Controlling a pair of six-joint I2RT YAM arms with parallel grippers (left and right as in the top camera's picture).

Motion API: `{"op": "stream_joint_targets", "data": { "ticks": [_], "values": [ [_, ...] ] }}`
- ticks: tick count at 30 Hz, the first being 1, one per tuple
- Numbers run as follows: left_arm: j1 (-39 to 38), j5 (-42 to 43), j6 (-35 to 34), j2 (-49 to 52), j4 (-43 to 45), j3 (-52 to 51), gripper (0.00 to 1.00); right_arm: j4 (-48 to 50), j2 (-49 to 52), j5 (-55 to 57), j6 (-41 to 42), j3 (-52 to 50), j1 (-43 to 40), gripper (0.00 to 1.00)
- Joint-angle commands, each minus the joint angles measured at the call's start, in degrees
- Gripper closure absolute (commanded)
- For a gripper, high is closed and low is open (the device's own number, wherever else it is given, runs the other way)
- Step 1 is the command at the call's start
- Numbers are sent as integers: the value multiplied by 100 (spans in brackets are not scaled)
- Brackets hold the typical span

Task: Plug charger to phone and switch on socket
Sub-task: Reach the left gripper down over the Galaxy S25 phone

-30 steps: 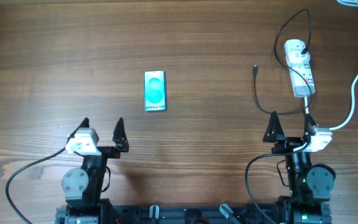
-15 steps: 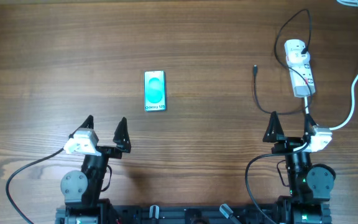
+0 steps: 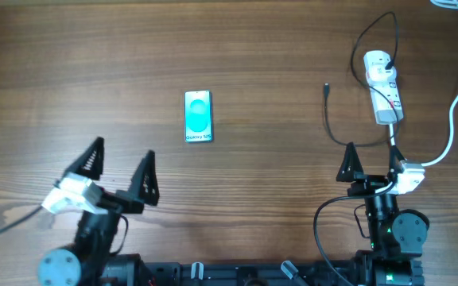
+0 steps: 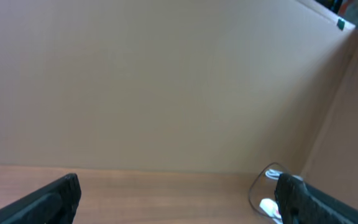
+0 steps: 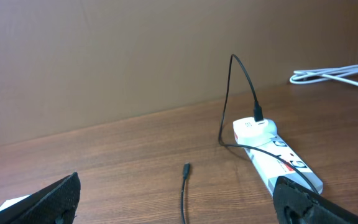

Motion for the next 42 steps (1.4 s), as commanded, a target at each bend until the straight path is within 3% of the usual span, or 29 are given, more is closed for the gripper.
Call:
{"op": "stream_joint_targets", "data": {
  "ticks": [1, 8, 11, 14, 16, 21, 25, 31, 42],
  "values": [
    [42, 210, 269, 1187, -466, 1147, 0, 13, -11, 96, -107, -9, -39, 0],
    [-240, 496, 295, 4734, -3080, 4621, 0, 13, -11, 96, -107, -9, -39, 0],
    [-883, -494, 291, 6144, -4065, 5794, 0, 13, -11, 96, -107, -9, -39, 0],
    [-1572, -1322, 293, 7121, -4129, 5838, 0, 15, -11, 96, -105, -9, -39, 0],
    [-1867, -1436, 295, 7945, -4142, 5838, 0, 13, -11, 96, -107, -9, -39, 0],
    [-1921, -1423, 293, 9420, -4092, 5836, 0, 13, -11, 96, -107, -9, -39, 0],
    [-1937, -1451, -181, 10391, -3593, 5836, 0, 13, -11, 96, -107, -9, -39, 0],
    [-1950, -1641, -157, 11149, -3585, 5834, 0, 13, -11, 96, -105, -9, -39, 0],
    [-2153, -1674, -63, 11344, -4015, 5753, 0, 13, -11, 96, -105, -9, -39, 0]
  ]
}}
